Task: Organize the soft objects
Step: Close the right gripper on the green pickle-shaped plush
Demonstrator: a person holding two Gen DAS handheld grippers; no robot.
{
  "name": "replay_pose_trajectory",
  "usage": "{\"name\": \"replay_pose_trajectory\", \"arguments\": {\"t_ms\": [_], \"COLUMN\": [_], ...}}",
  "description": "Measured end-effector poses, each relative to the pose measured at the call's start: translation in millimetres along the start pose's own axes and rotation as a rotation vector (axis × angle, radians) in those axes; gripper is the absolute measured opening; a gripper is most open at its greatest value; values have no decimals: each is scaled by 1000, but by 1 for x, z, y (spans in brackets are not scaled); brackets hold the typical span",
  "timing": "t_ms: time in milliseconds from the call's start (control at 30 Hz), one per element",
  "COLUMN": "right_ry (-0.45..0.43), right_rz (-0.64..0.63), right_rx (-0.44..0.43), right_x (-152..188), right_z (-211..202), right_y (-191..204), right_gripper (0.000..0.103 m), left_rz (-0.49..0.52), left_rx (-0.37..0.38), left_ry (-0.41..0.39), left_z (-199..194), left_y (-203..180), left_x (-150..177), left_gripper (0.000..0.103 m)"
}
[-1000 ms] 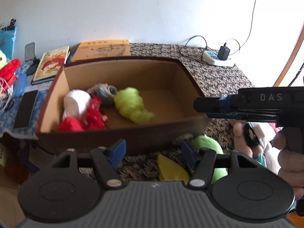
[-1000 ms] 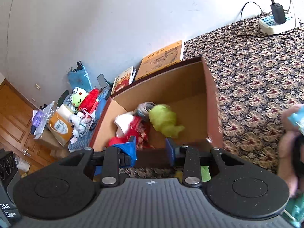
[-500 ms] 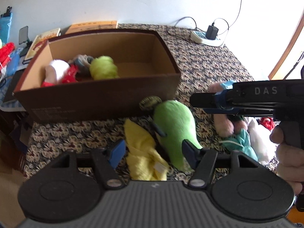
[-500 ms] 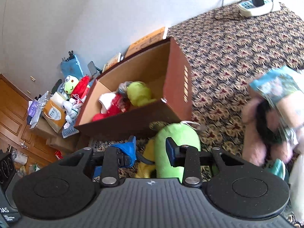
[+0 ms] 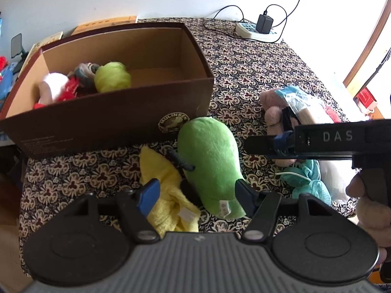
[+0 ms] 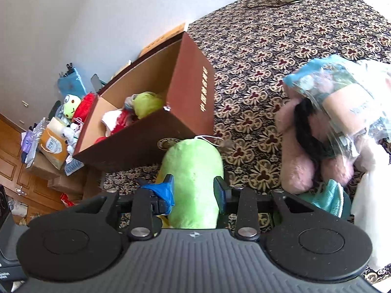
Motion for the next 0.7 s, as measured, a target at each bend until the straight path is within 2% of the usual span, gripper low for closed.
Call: {"name": "replay_pose_trajectory", "arguments": {"t_ms": [433, 700], "right_ry": [28, 73], "right_rz": [35, 33], "right_rx": [38, 39], "right_x": [2, 2], "right_z": [7, 21], "right_y": [-14, -16], "right_gripper": [22, 23], "left_rz": [62, 87], "left_rx": [24, 78], "left_ry": [50, 89], "left_z": [25, 43], "left_y": [-8, -9], "left_x": [-8, -10], "left_gripper": [67, 68]}}
Point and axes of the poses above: each gripper's, at about its wrist camera, not at the fingertips, and z roughly the way its jaws point, y to its left, x to its underside, the point moved 6 cm from there along z, roughly the way its jaws point, and after that the axes turned 8 degrees about -z, right-handed, at the moved point
